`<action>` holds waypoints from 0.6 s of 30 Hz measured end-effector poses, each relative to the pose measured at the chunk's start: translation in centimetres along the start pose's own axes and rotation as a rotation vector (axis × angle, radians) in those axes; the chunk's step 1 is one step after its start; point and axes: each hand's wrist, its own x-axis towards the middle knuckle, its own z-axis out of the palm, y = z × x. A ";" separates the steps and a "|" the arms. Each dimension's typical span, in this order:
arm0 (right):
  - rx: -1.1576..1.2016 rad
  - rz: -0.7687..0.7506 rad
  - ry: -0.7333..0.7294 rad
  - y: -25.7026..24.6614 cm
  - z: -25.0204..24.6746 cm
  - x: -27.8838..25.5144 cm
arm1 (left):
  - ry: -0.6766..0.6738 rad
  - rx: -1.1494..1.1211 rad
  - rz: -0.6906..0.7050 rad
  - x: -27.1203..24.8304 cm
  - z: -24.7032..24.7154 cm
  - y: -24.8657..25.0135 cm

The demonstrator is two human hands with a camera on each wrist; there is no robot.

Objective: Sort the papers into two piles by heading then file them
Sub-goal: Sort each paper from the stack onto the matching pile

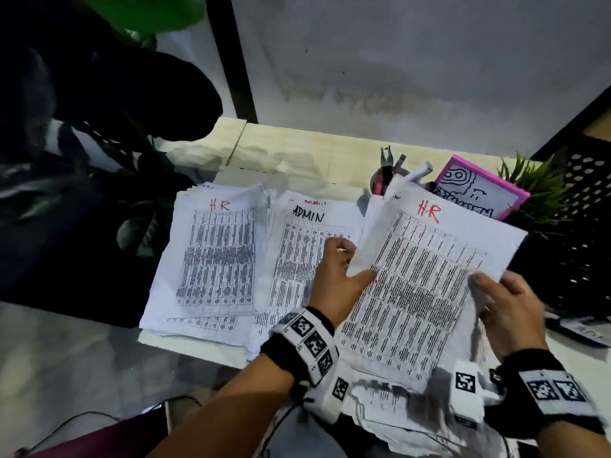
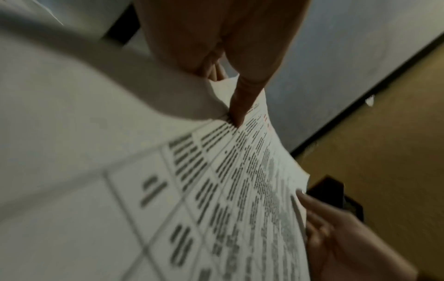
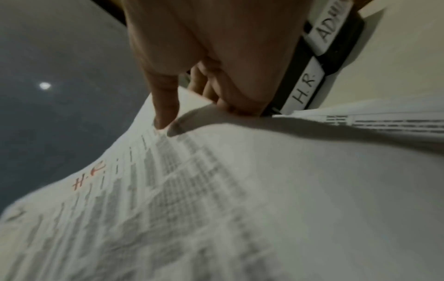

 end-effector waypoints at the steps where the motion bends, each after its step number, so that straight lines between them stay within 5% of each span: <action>1: -0.049 0.023 -0.025 0.2 0.2 0.3 | 0.036 -0.012 0.029 0.2 -1.6 0.6; 8: -1.020 -0.061 0.186 4.2 -4.0 1.2 | 0.412 0.191 0.072 3.3 -17.9 -0.7; 11: -1.278 0.044 0.260 5.7 -5.6 0.9 | 0.531 0.294 0.000 4.1 -23.8 -2.7; 14: -1.487 0.254 0.236 6.5 -6.6 0.5 | 0.596 0.455 -0.051 4.9 -27.4 -4.7; 18: -1.501 0.284 0.220 6.7 -6.1 0.5 | 0.649 0.501 -0.138 6.2 -29.0 -6.1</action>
